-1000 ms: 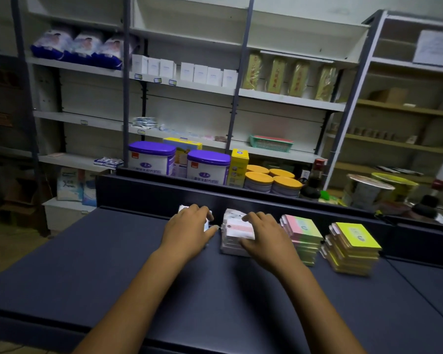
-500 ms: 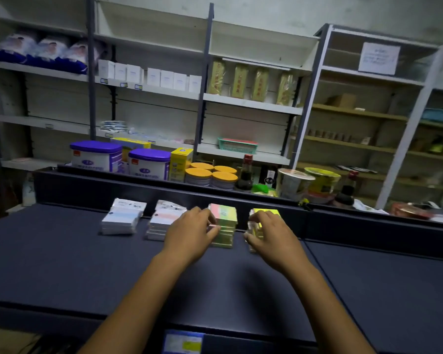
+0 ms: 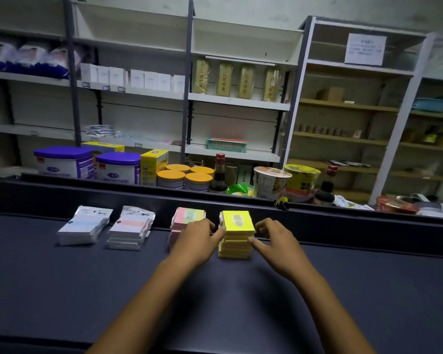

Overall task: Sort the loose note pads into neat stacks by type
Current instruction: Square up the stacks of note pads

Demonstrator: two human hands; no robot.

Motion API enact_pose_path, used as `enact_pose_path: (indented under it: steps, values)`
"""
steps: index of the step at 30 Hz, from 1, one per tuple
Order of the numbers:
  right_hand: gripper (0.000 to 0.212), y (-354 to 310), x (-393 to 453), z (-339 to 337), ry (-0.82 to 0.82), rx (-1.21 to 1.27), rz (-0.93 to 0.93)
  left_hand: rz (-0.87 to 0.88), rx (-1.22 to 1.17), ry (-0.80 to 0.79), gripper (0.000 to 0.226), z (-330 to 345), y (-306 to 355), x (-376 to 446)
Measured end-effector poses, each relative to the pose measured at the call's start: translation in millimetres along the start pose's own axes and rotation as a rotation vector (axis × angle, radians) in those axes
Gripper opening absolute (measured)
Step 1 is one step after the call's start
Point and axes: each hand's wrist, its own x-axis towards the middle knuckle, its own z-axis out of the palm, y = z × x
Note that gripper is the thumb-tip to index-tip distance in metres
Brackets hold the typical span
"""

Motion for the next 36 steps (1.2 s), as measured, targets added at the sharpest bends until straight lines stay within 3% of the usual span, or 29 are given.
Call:
enact_pose_path:
  steps: [7,10,16,19,23,27,31,36]
  values:
    - [0.052,33,42,28,-0.062,0.252,0.212,-0.127,-0.027,-0.201,0.064,43,-5,50]
    - [0.057,38,58,38,-0.140,0.496,0.345,-0.153,-0.029,-0.207,0.064,54,-7,64]
    - [0.069,51,82,57,-0.184,0.670,0.375,-0.150,-0.027,-0.191,0.060,68,-13,79]
    - [0.076,54,82,61,-0.188,0.739,0.371,-0.139,-0.098,-0.127,0.060,76,-16,70]
    - [0.066,59,82,66,-0.178,0.828,0.346,-0.121,-0.228,-0.076,0.063,84,-24,68]
    - [0.058,67,79,60,-0.231,0.942,0.287,-0.127,-0.499,-0.047,0.087,90,-29,66]
    - [0.058,77,80,53,-0.321,0.949,0.180,-0.106,-0.662,-0.112,0.116,95,-33,68]
    - [0.086,82,71,45,-0.358,0.734,0.066,-0.032,-0.612,-0.286,0.123,92,-28,59]
